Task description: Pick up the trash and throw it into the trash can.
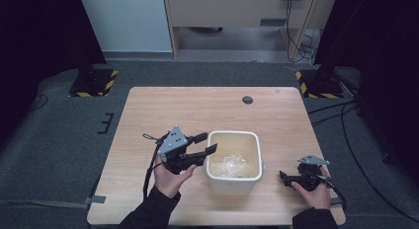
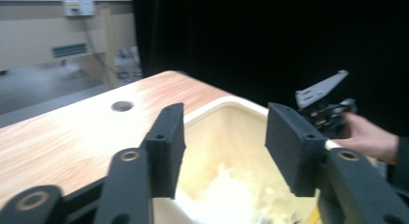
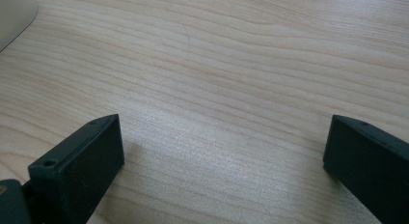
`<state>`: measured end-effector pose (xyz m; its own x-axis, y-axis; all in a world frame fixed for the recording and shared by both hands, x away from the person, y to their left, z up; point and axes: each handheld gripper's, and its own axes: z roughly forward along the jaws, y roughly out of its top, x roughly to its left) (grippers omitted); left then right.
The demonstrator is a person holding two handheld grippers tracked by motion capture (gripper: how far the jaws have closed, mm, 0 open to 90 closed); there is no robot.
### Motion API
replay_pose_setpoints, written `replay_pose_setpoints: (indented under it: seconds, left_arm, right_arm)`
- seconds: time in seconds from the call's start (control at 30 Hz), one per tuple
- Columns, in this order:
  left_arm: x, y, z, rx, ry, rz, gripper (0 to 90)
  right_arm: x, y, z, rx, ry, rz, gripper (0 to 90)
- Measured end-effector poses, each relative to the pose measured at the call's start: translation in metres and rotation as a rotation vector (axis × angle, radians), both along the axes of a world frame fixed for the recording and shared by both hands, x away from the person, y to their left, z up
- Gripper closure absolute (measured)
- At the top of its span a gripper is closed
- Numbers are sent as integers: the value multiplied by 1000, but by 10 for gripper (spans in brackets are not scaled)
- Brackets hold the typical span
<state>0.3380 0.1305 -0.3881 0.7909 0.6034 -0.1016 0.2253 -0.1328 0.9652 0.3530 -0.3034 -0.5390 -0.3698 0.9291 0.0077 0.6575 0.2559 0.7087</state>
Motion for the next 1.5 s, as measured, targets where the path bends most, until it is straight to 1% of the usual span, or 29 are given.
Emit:
replay_pose_setpoints:
  seconds: [0.17,0.27,0.3,0.37,0.4,0.47,0.53,0.57,0.6,0.77,0.8,0.9,0.93,0.97,1.0,1.03,1.07,1.1,1.17,1.2,1.23,1.27,1.33,1.37,1.4,1.5]
  left_arm:
    - [2,23,-10,22,26,63,376]
    - [3,36,-19,39,43,95,346]
    - [3,38,-21,39,48,104,338]
    - [3,43,-27,57,54,118,319]
    - [3,43,-27,57,54,118,309]
    - [4,50,-37,88,74,141,295]
    - [5,54,-44,104,85,154,285]
    - [5,54,-44,104,85,154,280]
    - [6,58,-50,120,100,167,272]
    - [6,69,-67,157,132,193,226]
    - [6,69,-67,157,132,193,219]
    - [5,78,-80,187,161,217,195]
    - [4,83,-87,212,179,230,187]
    - [4,83,-87,212,179,230,180]
    - [3,88,-95,242,201,242,176]
    - [3,88,-95,242,201,242,174]
    - [2,94,-104,272,223,255,170]
    - [2,94,-104,272,223,255,168]
    - [1,101,-112,297,249,271,167]
    - [1,106,-117,314,270,286,167]
    - [1,108,-119,321,276,290,165]
    - [1,114,-125,340,300,313,159]
    - [1,119,-129,347,327,332,154]
    - [1,119,-129,347,327,332,150]
    - [1,121,-132,345,339,342,148]
    - [2,125,-136,368,358,362,145]
  right_arm:
    - [0,0,0,0,0,0,8]
    - [0,0,0,0,0,0,8]
    - [0,0,0,0,0,0,8]
    - [0,0,0,0,0,0,8]
    - [0,0,0,0,0,0,8]
    - [0,0,0,0,0,0,8]
    - [0,0,0,0,0,0,8]
    - [0,0,0,0,0,0,8]
    - [0,0,0,0,0,0,8]
    - [0,0,0,0,0,0,8]
    - [0,0,0,0,0,-1,8]
    - [0,0,0,0,0,0,8]
    - [0,0,0,0,0,-1,8]
    - [0,0,0,0,0,-1,8]
    - [0,0,0,0,0,0,8]
    - [0,0,0,0,0,0,8]
    - [0,0,0,0,0,0,8]
    - [0,0,0,0,0,0,8]
    - [0,0,0,0,0,0,8]
    - [0,0,0,0,0,0,8]
    - [0,0,0,0,0,0,8]
    - [0,0,0,0,2,1,8]
    - [0,0,0,0,1,0,8]
    - [0,0,0,0,1,0,8]
    - [0,0,0,0,2,1,8]
    - [0,0,0,0,2,1,7]
